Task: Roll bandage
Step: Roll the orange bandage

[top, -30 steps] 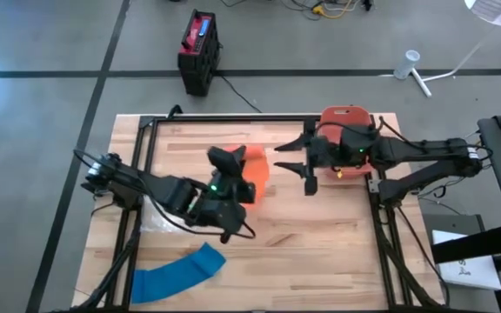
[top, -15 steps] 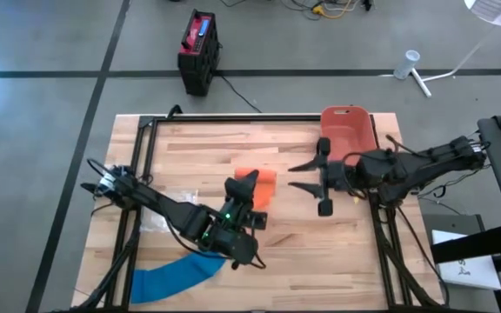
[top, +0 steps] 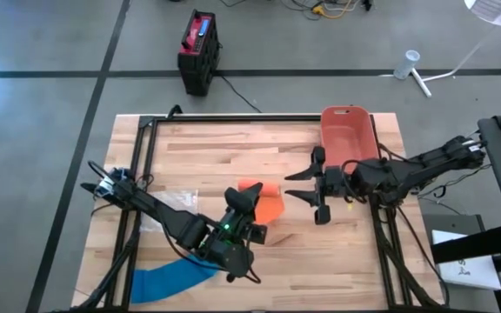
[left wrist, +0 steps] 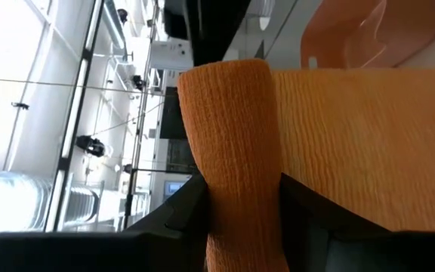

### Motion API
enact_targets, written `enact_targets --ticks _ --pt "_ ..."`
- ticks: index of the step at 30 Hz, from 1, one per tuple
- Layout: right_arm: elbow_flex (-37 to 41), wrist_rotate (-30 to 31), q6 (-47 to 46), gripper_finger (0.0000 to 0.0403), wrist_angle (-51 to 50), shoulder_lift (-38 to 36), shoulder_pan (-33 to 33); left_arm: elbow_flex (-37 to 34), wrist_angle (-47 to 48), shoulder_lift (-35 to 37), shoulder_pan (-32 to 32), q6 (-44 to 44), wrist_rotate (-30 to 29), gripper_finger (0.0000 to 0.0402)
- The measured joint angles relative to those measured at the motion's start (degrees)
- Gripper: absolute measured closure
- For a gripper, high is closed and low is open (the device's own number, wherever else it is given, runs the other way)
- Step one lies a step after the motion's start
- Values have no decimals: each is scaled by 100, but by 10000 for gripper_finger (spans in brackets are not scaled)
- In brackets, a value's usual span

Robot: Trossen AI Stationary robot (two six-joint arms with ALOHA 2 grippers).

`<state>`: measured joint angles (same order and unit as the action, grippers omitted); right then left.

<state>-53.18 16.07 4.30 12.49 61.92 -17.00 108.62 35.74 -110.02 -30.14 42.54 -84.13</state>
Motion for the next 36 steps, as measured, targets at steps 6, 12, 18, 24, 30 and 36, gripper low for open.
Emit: enact_targets --ticks 6,12,18,24,30,36 --pt "3 -115 190 272 24 8 -124 0 3 9 31 54 -100 281" --pt "-1 -103 515 276 94 90 -176 0 6 10 141 147 -94 281" --pt "1 144 953 265 167 306 -176 0 8 11 266 149 -92 281" --pt "1 673 1138 262 325 345 -174 0 7 13 268 149 -85 281" --pt "1 648 1096 272 503 413 -174 0 7 13 295 149 -81 281" --pt "1 665 1205 281 677 581 -150 0 9 15 316 147 -80 281"
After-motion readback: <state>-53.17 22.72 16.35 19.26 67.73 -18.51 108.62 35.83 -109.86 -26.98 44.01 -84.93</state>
